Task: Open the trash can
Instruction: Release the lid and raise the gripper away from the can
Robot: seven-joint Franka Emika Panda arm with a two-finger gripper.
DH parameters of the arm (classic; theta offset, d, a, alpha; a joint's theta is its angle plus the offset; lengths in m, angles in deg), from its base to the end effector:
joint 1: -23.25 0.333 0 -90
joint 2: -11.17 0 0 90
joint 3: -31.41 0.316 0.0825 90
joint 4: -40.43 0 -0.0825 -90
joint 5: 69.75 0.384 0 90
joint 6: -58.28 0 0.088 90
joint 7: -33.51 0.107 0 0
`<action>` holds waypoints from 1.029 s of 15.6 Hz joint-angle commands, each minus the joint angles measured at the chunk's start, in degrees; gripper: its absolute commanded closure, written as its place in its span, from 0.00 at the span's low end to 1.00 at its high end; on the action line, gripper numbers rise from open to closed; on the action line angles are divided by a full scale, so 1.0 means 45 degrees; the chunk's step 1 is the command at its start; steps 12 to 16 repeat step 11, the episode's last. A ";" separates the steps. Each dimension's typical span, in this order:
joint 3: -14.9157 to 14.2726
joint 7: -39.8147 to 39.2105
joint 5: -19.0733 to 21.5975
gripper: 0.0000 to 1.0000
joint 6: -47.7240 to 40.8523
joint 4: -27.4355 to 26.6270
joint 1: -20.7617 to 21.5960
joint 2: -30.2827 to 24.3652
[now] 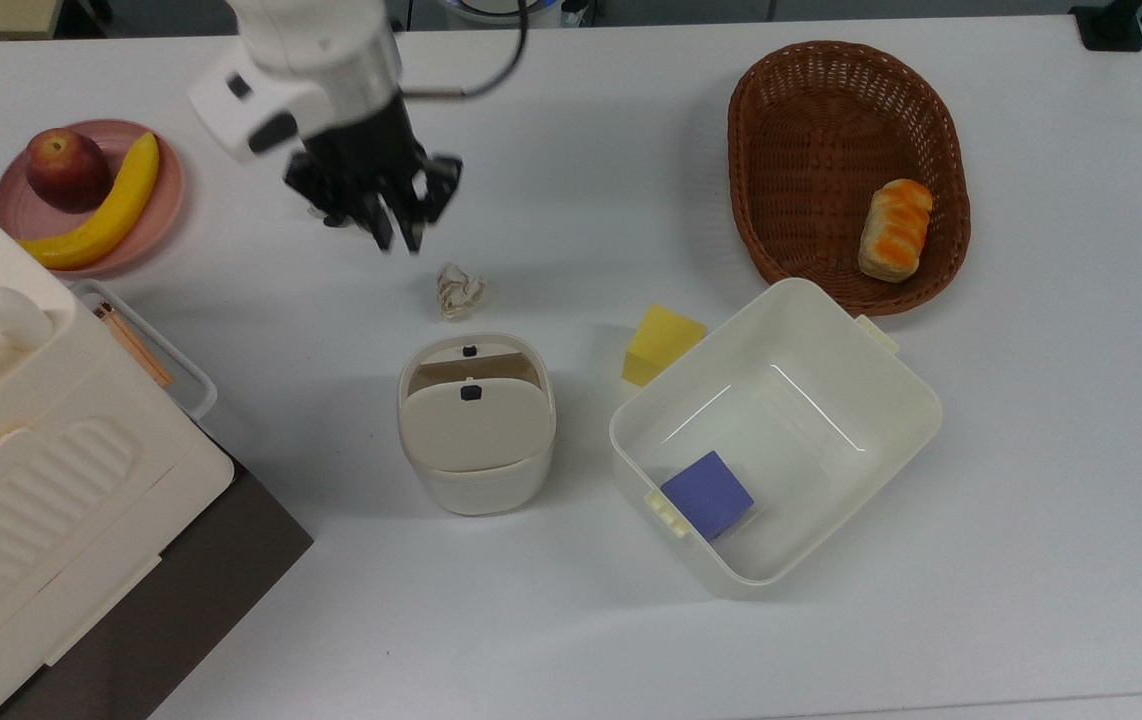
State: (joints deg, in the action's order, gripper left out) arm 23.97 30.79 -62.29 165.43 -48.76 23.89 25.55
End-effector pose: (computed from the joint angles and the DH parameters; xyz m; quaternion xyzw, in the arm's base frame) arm 0.6429 -0.0584 0.5089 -0.9971 0.0502 -0.0361 0.0439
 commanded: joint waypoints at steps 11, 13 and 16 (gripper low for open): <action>-0.0083 0.0329 -0.1014 0.00 -0.2385 -0.0258 -0.0319 -0.1671; -0.0083 0.0329 -0.1014 0.00 -0.2385 -0.0258 -0.0319 -0.1671; -0.0083 0.0329 -0.1014 0.00 -0.2385 -0.0258 -0.0319 -0.1671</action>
